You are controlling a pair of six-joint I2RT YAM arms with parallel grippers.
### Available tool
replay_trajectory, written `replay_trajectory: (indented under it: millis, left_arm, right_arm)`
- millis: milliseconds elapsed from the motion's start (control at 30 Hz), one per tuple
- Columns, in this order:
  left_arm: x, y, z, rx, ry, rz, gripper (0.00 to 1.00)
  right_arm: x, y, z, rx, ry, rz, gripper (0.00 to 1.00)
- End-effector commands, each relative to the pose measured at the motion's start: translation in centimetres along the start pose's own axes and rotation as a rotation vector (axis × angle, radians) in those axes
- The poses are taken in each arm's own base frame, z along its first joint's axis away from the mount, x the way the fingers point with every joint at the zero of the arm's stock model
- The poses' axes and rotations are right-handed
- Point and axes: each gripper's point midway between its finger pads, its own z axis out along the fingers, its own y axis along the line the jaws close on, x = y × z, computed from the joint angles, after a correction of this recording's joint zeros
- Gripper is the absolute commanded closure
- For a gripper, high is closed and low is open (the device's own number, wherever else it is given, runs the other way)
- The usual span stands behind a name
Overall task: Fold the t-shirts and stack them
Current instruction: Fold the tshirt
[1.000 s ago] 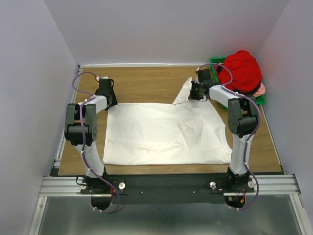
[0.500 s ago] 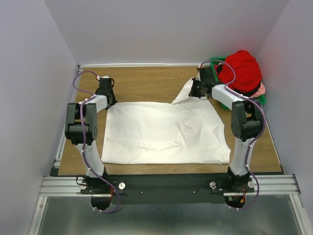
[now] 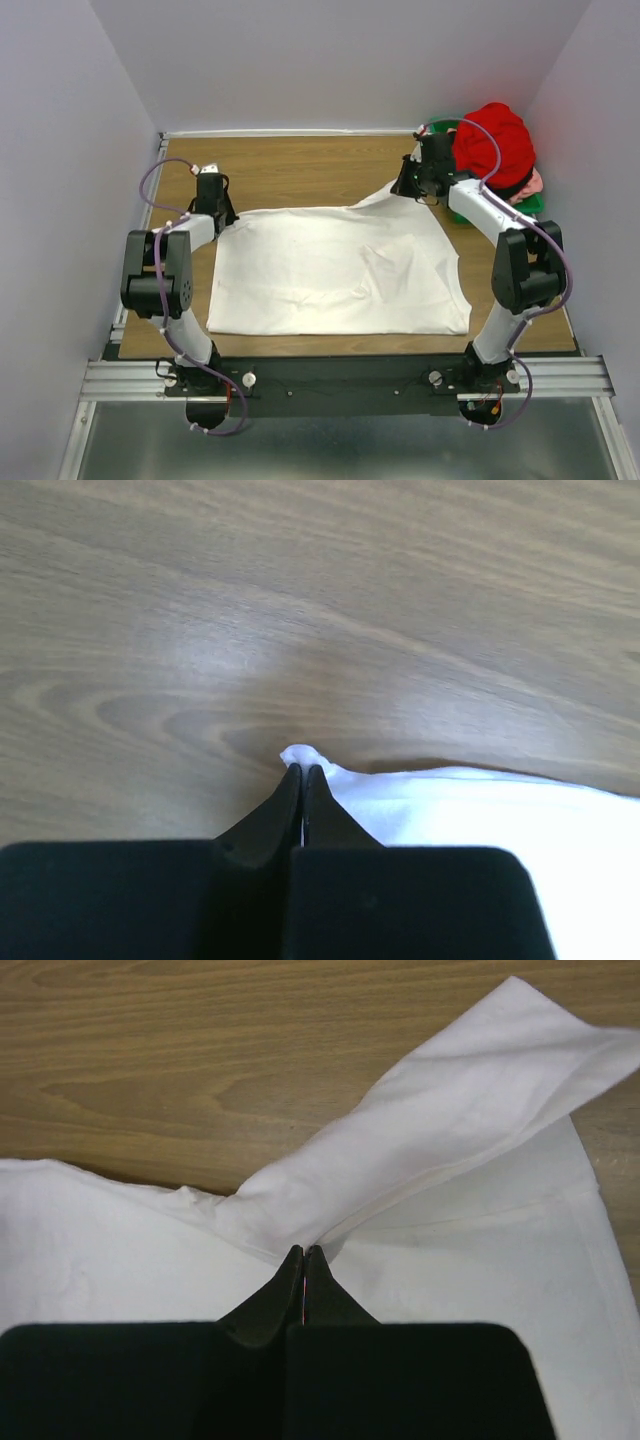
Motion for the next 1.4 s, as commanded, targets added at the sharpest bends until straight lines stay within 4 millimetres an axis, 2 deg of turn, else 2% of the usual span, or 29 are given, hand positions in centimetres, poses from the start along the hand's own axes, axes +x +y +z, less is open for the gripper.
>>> replay_trajectory:
  millis: [0,33,67,100,133,167,200,233,267,300,367,400,433,700,800,933,1100,1367]
  left_arm:
    - [-3.9,-2.0,-3.3,0.130,-0.191,-0.075,1.00]
    - [-3.9,-2.1,-3.8,0.137,-0.201,-0.082,1.00]
    - [-4.6,-2.3,-4.9,0.152,-0.235,-0.092,1.00]
    - [-3.8,-2.1,-5.2,0.152,-0.227,-0.097,1.00]
    - [-4.5,-2.3,-6.3,0.166,-0.265,-0.112,1.00]
    - [-4.4,-2.3,-6.8,0.169,-0.272,-0.117,1.00]
    - [-3.5,-2.0,-7.1,0.165,-0.264,-0.122,1.00]
    - [-3.4,-1.7,-8.0,0.157,-0.284,-0.136,1.00]
    - [-4.2,-1.7,-8.8,0.157,-0.311,-0.145,1.00]
    - [-3.4,-1.1,-9.0,0.138,-0.310,-0.155,1.00]
    - [-3.7,-0.8,-10.5,0.141,-0.342,-0.163,1.00]
    - [-2.9,-0.5,-10.6,0.132,-0.327,-0.165,1.00]
    - [-2.9,-0.5,-11.2,0.136,-0.335,-0.169,1.00]
    - [0.0,0.0,-11.6,0.133,-0.264,-0.187,1.00]
    - [0.4,0.6,-12.1,0.115,-0.274,-0.209,1.00]
    - [0.6,0.6,-12.9,0.126,-0.285,-0.228,1.00]
    - [1.7,0.9,-13.5,0.117,-0.255,-0.258,1.00]
    - [2.4,1.3,-15.2,0.118,-0.256,-0.326,1.00]
  right_arm:
    - [1.5,-0.1,-2.0,0.032,0.022,0.013,1.00]
    - [1.5,-0.3,-2.5,0.040,0.019,0.014,0.99]
    - [1.9,-0.5,-3.1,0.051,0.018,0.014,0.99]
    - [2.1,-0.4,-3.5,0.053,0.019,0.014,1.00]
    - [2.7,-0.4,-3.7,0.058,0.033,0.011,1.00]
    - [3.5,-0.7,-4.0,0.070,0.044,0.011,1.00]
    - [3.7,-0.6,-4.5,0.073,0.044,0.007,0.99]
    - [4.4,-0.5,-5.1,0.080,0.053,0.003,1.00]
    - [4.6,-0.5,-5.1,0.085,0.060,0.001,1.00]
    - [5.5,-0.5,-5.6,0.089,0.076,0.001,1.00]
    - [6.1,-0.3,-6.2,0.090,0.087,-0.002,0.99]
    - [6.3,-0.3,-6.9,0.100,0.076,0.000,1.00]
    - [6.9,-0.1,-7.3,0.106,0.086,-0.006,1.00]
    - [9.1,1.1,-10.7,0.152,0.112,-0.028,1.00]
    - [10.8,1.0,-11.9,0.176,0.147,-0.029,1.00]
    - [12.0,0.6,-13.3,0.199,0.169,-0.020,1.00]
    - [13.2,1.0,-15.2,0.203,0.185,-0.015,1.00]
    - [14.5,1.6,-16.8,0.192,0.211,-0.008,1.00]
